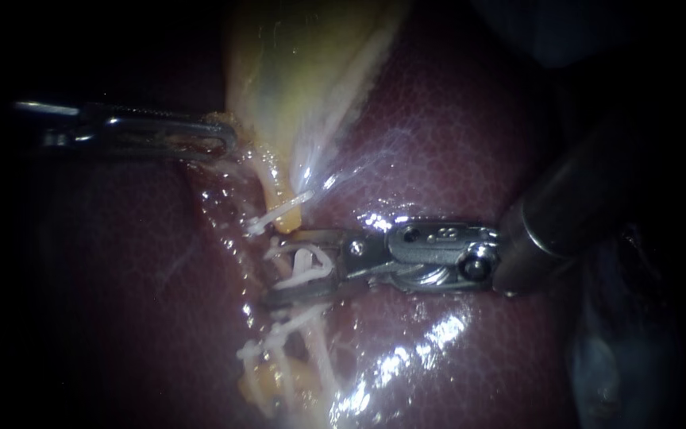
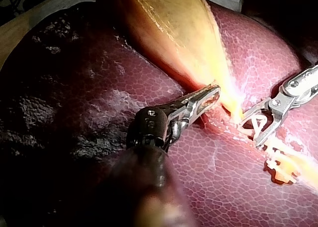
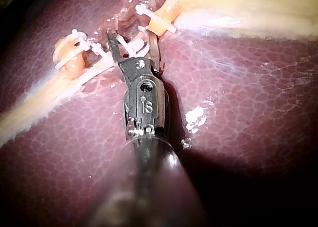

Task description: Clipping third clip right tube

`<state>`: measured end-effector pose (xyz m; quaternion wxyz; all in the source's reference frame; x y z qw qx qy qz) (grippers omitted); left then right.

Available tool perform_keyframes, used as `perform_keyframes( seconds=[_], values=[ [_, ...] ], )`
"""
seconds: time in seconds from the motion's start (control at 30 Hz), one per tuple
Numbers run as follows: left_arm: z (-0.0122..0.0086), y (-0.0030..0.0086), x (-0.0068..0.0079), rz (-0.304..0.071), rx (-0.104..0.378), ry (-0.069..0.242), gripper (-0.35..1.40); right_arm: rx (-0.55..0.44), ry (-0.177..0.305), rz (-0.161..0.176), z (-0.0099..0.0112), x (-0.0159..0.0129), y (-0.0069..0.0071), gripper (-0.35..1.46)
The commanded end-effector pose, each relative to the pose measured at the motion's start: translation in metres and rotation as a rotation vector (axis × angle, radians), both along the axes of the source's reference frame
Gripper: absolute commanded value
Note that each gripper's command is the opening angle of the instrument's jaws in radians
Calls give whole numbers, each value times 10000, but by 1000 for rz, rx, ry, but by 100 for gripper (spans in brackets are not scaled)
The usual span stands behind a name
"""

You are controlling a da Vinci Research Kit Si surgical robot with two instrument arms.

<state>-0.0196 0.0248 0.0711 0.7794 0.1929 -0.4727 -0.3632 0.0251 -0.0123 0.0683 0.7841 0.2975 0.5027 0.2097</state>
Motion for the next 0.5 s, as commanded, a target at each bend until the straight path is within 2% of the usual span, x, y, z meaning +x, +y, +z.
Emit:
perform_keyframes(
  seconds=[0.03,0.2,0.5],
  values=[
    [1,0,0,1,0,-1,-35,0,0,-1,-1,-1,0,50],
    [1,0,2,4,1,-3,-35,7,4,-4,-15,-10,3,50],
    [0,0,4,5,1,-4,-35,33,28,9,-73,-37,20,49]
  ],
)
